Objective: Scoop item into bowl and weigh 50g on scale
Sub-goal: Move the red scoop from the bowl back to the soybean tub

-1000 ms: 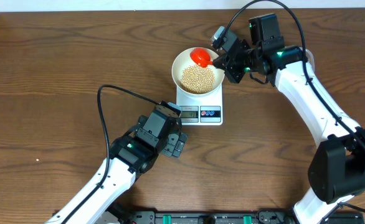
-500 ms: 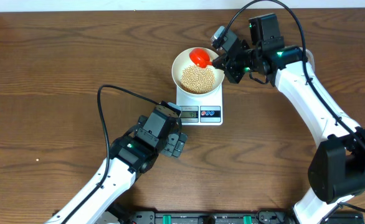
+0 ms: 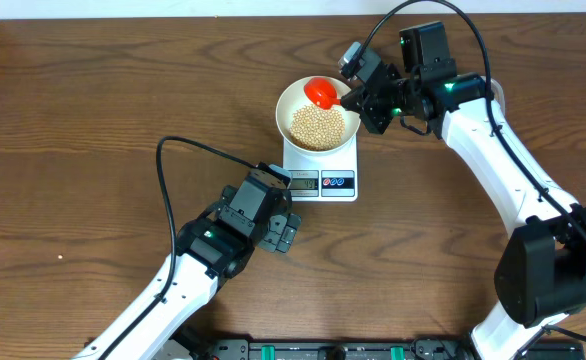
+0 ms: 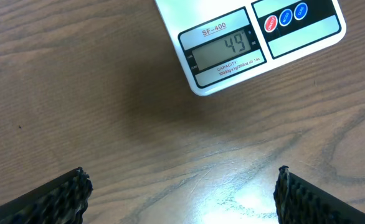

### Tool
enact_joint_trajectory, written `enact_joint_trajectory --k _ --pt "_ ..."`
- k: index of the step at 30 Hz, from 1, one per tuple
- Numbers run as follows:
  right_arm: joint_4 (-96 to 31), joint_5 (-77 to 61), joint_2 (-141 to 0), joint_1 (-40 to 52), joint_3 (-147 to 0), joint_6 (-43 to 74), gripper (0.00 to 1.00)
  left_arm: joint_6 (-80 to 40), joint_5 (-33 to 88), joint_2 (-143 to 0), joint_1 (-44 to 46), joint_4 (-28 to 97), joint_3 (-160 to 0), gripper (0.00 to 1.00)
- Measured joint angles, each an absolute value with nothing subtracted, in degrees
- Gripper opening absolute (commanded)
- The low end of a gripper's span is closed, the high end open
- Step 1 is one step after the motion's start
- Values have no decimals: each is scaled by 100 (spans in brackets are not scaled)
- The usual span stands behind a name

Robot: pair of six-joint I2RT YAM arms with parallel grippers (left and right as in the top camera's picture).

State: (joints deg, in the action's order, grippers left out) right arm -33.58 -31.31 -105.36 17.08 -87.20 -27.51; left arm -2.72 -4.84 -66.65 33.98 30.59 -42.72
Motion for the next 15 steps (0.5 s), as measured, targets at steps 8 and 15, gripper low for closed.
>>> enact_joint_trajectory --k 8,15 --pt "-3393 -2694 -10534 1708 -8720 -4032 1 -272 -484 -6665 3398 3059 -4272 96" --pt "-3354 -2416 -10534 1708 -8720 -4788 1 -272 -484 -6665 3398 3059 -4272 96"
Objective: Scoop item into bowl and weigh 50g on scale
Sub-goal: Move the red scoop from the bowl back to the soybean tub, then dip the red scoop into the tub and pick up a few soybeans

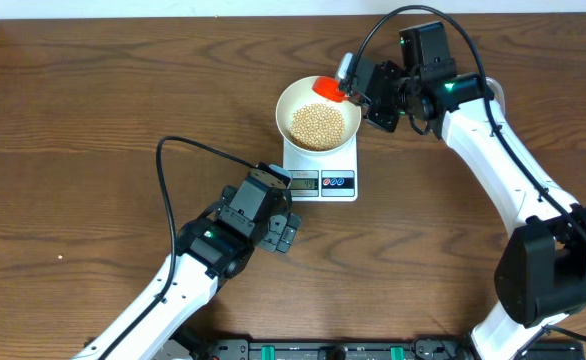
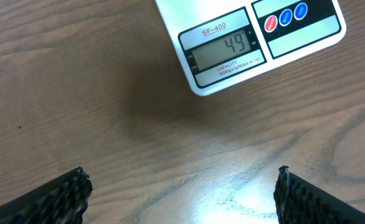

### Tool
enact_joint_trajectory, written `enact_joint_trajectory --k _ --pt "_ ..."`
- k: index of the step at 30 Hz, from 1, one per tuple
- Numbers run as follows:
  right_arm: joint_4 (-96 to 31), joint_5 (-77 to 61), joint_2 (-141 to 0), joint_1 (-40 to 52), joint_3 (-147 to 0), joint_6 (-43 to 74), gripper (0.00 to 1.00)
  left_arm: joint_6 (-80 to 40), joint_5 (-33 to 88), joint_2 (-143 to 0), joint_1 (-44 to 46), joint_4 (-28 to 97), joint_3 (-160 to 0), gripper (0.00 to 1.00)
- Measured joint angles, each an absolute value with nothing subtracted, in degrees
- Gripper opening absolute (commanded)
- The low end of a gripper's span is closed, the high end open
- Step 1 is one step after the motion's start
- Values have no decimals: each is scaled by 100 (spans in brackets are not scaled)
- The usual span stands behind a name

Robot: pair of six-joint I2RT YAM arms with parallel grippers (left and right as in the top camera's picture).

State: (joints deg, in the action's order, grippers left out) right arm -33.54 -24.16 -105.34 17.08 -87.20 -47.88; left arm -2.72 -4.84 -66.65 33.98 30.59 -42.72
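Note:
A cream bowl [image 1: 318, 112] holding a heap of beige beans [image 1: 316, 125] stands on the white kitchen scale [image 1: 321, 172]. The scale's display [image 2: 225, 50] reads 49. A red scoop [image 1: 326, 88] sits at the bowl's far rim, and my right gripper [image 1: 354, 90] is shut on its handle. My left gripper [image 2: 181, 193] is open over bare wood in front of the scale, its black ridged fingers [image 2: 58, 196] far apart with nothing between them.
The scale's round buttons [image 2: 286, 17] lie right of the display. A black cable [image 1: 188, 150] curves across the table left of the scale. The table's far edge [image 1: 173, 17] runs along the top.
The red scoop, which was over the beans inside the bowl, is now up at the bowl's far rim with my right gripper pulled back slightly. The display still reads 49. Left arm unchanged.

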Motion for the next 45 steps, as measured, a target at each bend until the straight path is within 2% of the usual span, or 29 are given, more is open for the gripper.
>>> enact_joint_trajectory --k 10,28,38,45 --pt "-3334 -2436 -10534 1708 -8720 -4797 1 -272 -484 -6665 3398 3059 -4272 96" --pt "-2746 -2504 -10477 1492 -8720 -2300 1 -272 -484 -6665 3398 3059 -4272 96" --pt "-2967 -2480 -9701 242 -8720 -1573 1 -272 -484 -6665 3398 3059 -4272 96" --pt "-3686 -1944 -9636 -666 -8724 -1129 1 -272 -484 -6665 3398 3059 -4272 96"
